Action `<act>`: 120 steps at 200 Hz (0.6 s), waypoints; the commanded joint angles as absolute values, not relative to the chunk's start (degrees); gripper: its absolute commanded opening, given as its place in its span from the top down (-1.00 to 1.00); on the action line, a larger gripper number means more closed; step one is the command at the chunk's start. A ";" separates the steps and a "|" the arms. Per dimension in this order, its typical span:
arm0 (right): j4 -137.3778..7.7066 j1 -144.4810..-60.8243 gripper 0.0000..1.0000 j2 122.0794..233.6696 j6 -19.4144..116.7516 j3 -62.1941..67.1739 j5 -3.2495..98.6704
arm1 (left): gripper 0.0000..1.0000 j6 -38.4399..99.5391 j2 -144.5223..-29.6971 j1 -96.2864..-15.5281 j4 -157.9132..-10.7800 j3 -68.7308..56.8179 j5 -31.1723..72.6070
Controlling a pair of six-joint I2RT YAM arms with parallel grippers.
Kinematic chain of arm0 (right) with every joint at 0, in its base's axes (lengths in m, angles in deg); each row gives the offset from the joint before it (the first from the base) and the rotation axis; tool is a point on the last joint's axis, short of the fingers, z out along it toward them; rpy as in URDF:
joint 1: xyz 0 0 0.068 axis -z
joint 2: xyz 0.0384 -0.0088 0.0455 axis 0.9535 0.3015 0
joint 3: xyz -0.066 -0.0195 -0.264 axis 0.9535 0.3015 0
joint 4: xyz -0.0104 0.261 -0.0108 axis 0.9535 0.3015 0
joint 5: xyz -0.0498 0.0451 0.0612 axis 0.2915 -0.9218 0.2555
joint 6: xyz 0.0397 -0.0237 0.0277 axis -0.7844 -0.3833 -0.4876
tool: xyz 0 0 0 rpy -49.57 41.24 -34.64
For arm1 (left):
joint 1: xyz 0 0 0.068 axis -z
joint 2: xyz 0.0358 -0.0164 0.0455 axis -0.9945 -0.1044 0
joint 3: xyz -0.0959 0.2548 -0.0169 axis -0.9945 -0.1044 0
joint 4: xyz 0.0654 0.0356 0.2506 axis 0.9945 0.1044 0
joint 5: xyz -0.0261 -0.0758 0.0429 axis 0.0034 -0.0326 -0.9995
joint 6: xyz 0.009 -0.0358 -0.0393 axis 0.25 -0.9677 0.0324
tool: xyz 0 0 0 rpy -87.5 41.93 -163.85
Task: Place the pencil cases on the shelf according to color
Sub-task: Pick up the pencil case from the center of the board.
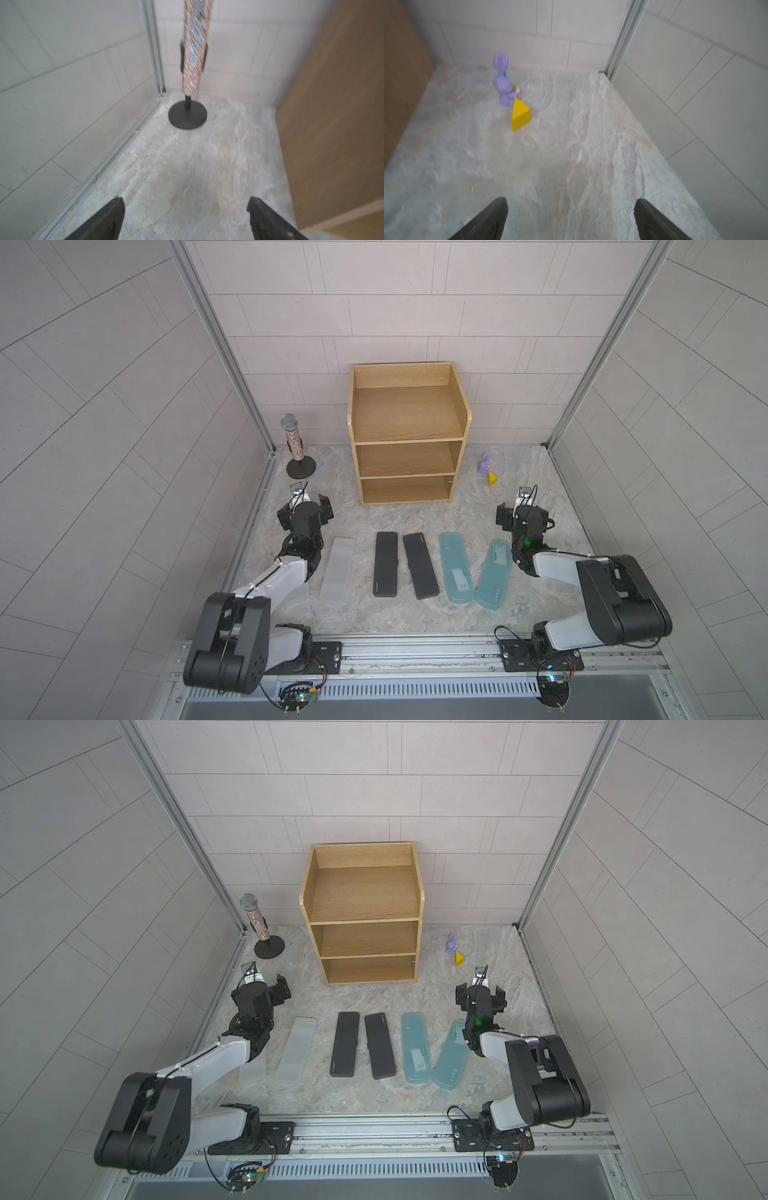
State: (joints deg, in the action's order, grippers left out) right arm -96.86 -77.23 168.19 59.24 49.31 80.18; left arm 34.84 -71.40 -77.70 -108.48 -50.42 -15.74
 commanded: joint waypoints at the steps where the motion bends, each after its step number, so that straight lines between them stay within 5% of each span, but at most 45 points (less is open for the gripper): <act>1: -72.28 -77.71 -1.00 159.06 50.21 39.07 83.60 | -0.99 16.30 -65.59 -77.76 -92.06 -48.96 -20.72; 42: -44.41 -77.78 -1.00 148.78 38.28 34.48 76.00 | -0.99 7.86 -66.43 -77.41 -68.76 -36.67 -0.75; 72: -30.46 -78.69 -1.00 143.40 29.95 35.21 65.91 | -0.99 6.87 -66.01 -74.66 -55.60 -30.90 3.00; 120: -20.69 -90.81 -1.00 137.16 18.89 40.76 70.46 | -0.99 7.81 -58.23 -68.50 -50.69 -34.30 10.29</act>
State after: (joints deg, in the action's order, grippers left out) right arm -30.83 -85.88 138.88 27.18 39.23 68.92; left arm 7.91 -61.37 -70.88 -57.58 -32.91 6.14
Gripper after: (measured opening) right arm 0.997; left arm 0.996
